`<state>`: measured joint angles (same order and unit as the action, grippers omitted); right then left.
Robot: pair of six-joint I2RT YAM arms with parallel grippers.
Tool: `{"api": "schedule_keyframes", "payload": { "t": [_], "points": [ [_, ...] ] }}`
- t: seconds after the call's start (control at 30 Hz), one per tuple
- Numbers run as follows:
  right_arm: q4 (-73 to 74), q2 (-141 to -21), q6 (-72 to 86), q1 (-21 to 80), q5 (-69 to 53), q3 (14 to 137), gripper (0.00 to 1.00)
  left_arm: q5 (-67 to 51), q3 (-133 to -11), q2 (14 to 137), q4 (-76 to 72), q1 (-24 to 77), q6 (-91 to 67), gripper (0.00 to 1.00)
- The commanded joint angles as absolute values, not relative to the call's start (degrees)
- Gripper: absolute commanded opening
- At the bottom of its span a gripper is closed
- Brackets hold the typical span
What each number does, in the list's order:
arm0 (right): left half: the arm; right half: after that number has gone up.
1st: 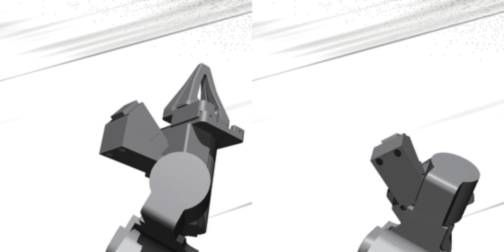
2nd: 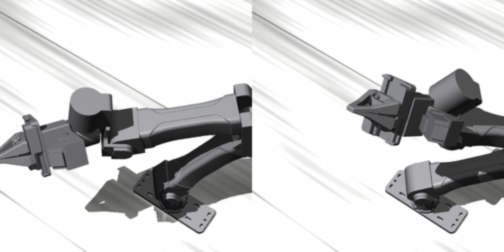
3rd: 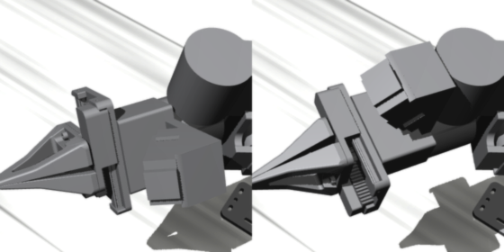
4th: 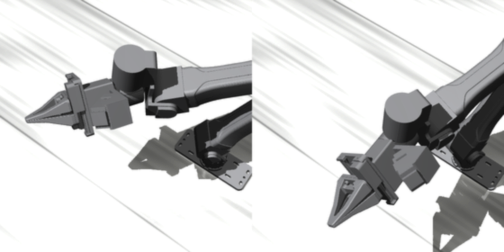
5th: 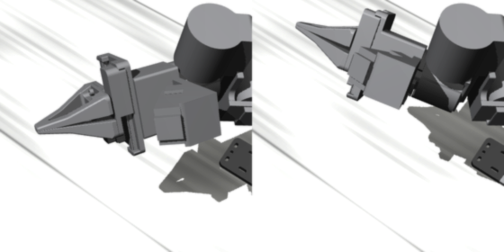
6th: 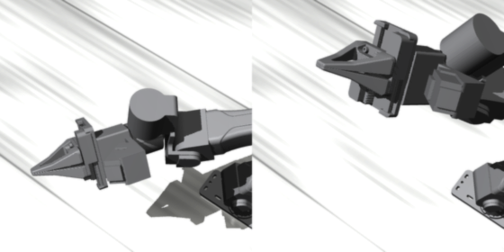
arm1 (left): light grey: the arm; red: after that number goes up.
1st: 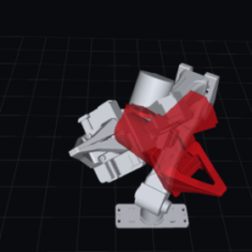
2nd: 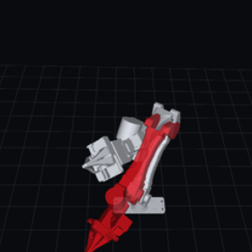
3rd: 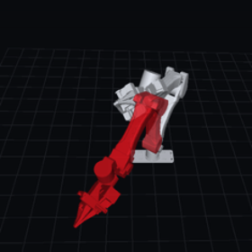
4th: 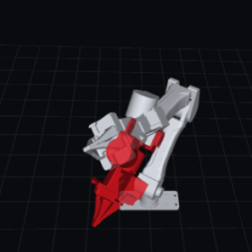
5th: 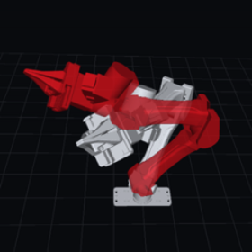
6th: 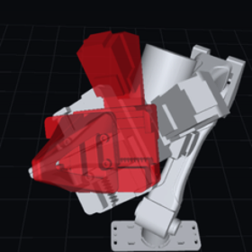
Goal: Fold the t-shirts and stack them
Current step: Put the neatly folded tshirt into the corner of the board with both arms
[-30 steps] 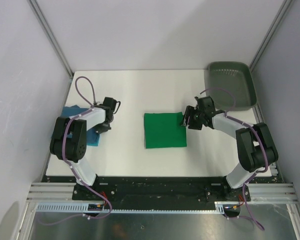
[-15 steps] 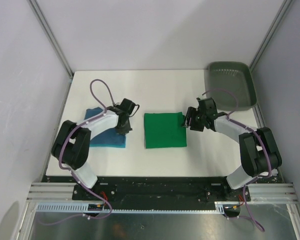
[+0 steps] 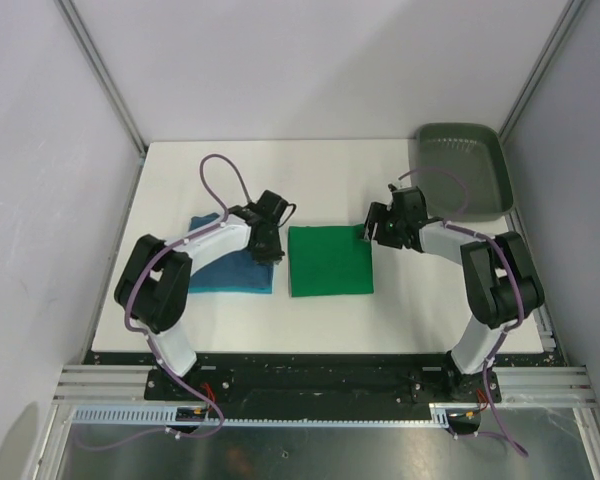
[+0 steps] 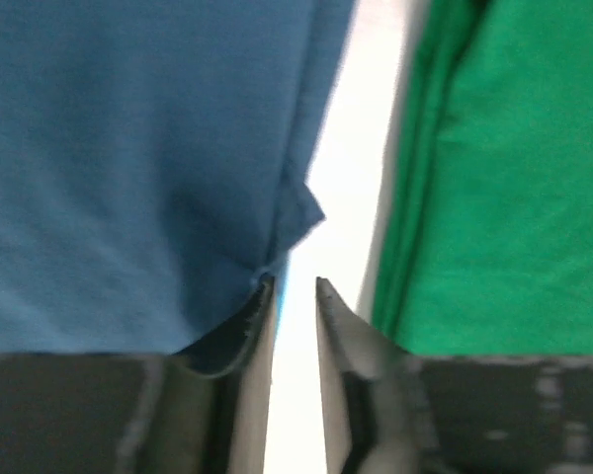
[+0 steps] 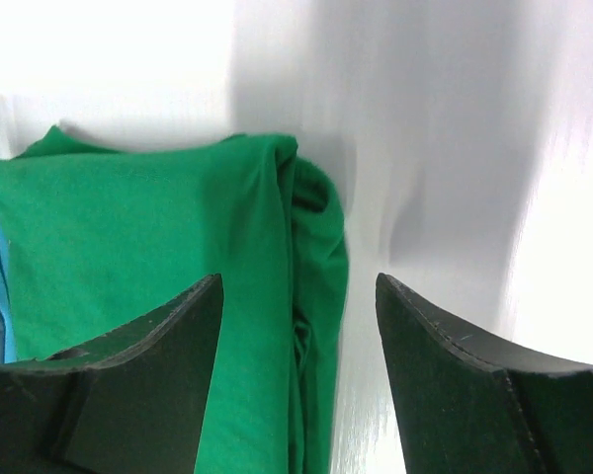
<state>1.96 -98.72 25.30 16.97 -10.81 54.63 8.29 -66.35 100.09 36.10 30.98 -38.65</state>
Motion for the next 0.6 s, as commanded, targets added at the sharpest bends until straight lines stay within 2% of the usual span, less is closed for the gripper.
{"api": "schedule_keyframes", "payload": {
  "t": [0.0, 0.1, 0.27, 0.57],
  "points": [
    [-2.39, -102.33, 23.46, 16.54, -10.88, 58.74, 0.68, 3.5, -69.63, 96.37, 35.24, 32.66, -36.65, 0.32],
    [-3.11, -104.49, 23.51, 16.53, -11.31, 59.81, 0.68, 1.66, -70.5, 94.46, 35.23, 33.59, -35.9, 0.36],
    [-2.9, -107.55, 23.81, 16.63, -11.17, 61.03, 0.66, 0.48, -69.94, 91.81, 35.17, 35.2, -35.72, 0.37],
    [-1.1, -109.23, 24.03, 19.17, -8.61, 61.1, 0.48, 0.44, -62.43, 90.27, 31.97, 37.45, -37.06, 0.46]
  ]
}}
